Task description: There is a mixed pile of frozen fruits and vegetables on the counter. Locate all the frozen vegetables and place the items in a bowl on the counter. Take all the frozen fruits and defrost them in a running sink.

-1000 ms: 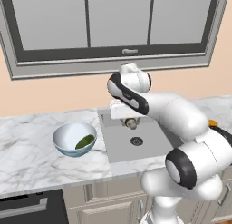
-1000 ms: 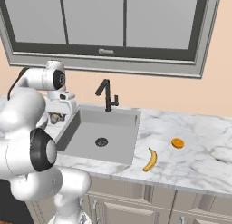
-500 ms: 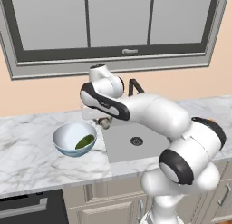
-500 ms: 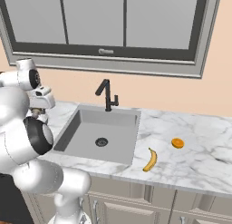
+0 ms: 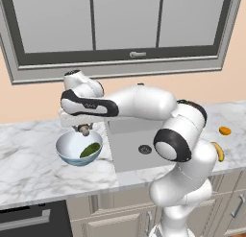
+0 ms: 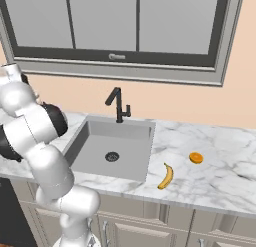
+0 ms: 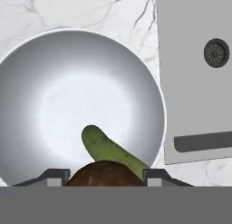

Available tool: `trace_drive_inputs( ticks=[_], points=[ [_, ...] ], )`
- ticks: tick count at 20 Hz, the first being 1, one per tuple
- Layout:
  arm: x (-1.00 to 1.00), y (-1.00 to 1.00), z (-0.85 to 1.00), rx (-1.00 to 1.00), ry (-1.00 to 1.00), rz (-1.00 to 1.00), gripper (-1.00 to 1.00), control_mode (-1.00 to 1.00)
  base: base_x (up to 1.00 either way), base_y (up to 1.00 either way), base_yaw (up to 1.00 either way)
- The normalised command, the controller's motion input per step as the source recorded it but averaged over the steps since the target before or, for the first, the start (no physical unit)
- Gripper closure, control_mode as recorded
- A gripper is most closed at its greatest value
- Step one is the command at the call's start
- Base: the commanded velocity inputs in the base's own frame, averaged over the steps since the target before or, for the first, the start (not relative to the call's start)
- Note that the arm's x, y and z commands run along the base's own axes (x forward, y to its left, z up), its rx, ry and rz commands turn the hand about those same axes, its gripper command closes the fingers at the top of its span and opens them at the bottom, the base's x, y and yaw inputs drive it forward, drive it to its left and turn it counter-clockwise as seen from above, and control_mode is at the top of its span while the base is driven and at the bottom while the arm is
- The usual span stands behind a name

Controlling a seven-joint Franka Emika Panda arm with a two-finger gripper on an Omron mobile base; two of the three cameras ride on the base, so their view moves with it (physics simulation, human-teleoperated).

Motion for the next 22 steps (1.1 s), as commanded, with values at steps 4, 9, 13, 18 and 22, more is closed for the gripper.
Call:
trace_drive_inputs(
  ticks=[4, 9, 13, 18, 22],
  points=[
    [-0.01, 0.09, -0.23, 0.00, 0.00, 0.05, 1.00, -1.00, 0.00, 0.00, 0.00],
    [-0.55, 0.00, -0.62, 0.02, 0.00, 0.00, 1.00, -1.00, 0.00, 0.00, 0.00],
    [-0.35, -0.22, -0.41, 0.02, -0.09, 0.00, 1.00, -1.00, 0.00, 0.00, 0.00],
    [-0.07, -0.90, -0.58, 0.06, -0.13, 0.00, 1.00, -1.00, 0.00, 0.00, 0.00],
    [-0.05, 0.14, -0.67, 0.04, -0.04, 0.00, -1.00, -1.00, 0.00, 0.00, 0.00]
  ],
)
